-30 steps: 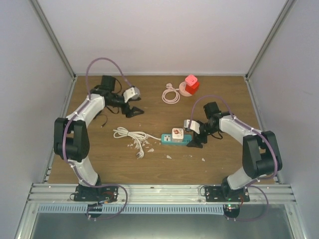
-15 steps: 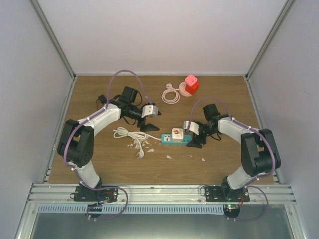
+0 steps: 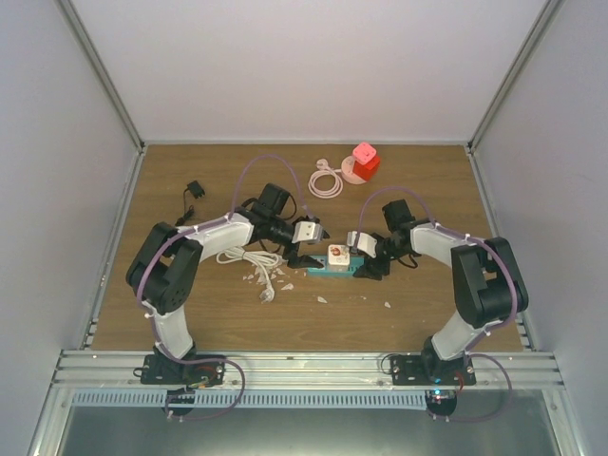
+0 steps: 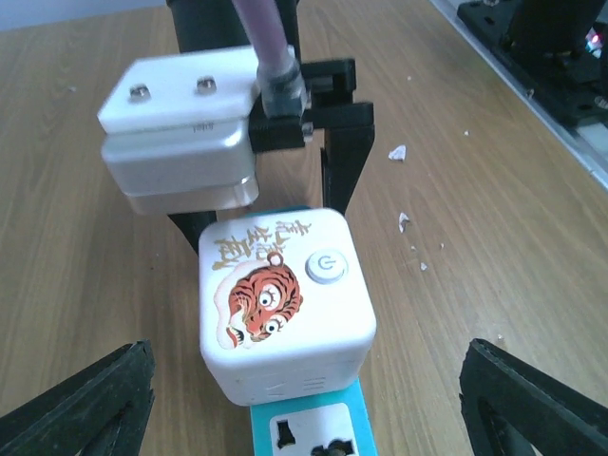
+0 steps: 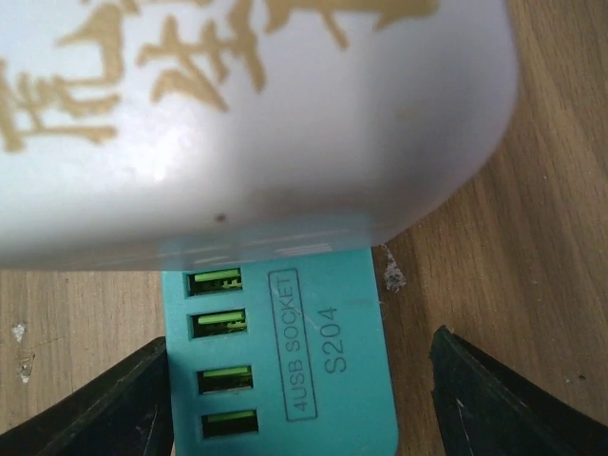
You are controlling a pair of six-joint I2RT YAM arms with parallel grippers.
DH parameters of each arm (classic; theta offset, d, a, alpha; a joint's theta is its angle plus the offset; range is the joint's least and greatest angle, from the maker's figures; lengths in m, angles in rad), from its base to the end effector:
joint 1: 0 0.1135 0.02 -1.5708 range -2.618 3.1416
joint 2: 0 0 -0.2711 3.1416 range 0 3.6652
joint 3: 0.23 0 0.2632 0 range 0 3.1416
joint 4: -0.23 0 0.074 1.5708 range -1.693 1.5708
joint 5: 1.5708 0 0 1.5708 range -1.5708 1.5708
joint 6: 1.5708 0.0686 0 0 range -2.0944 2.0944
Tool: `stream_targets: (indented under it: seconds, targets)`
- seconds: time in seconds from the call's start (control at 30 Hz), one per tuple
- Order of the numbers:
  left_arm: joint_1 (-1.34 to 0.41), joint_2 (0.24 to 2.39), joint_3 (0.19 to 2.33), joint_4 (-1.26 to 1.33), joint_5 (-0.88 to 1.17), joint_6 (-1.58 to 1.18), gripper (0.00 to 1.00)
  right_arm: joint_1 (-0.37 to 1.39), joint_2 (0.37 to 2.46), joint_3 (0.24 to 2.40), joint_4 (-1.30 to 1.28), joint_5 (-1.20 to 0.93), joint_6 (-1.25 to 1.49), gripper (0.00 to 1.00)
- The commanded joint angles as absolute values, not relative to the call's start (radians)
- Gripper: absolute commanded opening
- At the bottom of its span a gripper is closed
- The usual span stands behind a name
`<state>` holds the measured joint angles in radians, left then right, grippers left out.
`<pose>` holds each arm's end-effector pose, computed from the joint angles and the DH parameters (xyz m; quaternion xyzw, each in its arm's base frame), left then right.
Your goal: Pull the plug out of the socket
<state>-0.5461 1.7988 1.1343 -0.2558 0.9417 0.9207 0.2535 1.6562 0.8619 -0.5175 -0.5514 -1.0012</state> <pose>0.3039 -0.2496 0.1758 0.6730 0.5303 -0.3693 0.3598 0.2809 0.1099 0.1148 -0.5886 0.7519 0.2059 0.2143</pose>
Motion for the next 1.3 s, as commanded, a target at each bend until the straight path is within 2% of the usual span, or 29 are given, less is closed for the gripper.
stream_targets:
  seconds: [0.0, 0.3, 0.53, 0.9, 1.1, 1.27]
  targets:
    - [-0.57, 1.855, 1.131, -0.162, 0.915, 0.914, 0.88, 0.262, 1.654, 0.842, -0.489, -0.557, -0.983, 0.7]
    - [-0.626, 1.897, 1.09, -0.027, 0.86, 0.854, 0.88, 0.262, 1.621, 0.802, -0.445, -0.572, -0.955, 0.59]
    - [-0.655, 1.95, 1.106, 0.06, 0.822, 0.786, 0.83, 0.263, 1.625, 0.8, -0.426, -0.593, -0.936, 0.53]
    - [-0.651, 1.862, 0.992, 0.174, 0.877, 0.753, 0.58, 0.26, 1.602, 0.791, -0.448, -0.6, -0.939, 0.45]
    - [-0.628, 1.85, 0.959, 0.25, 0.92, 0.678, 0.49, 0.253, 1.599, 0.765, -0.446, -0.608, -0.941, 0.39]
    - [-0.621, 1.847, 0.957, 0.24, 0.958, 0.657, 0.41, 0.252, 1.603, 0.75, -0.431, -0.582, -0.937, 0.39]
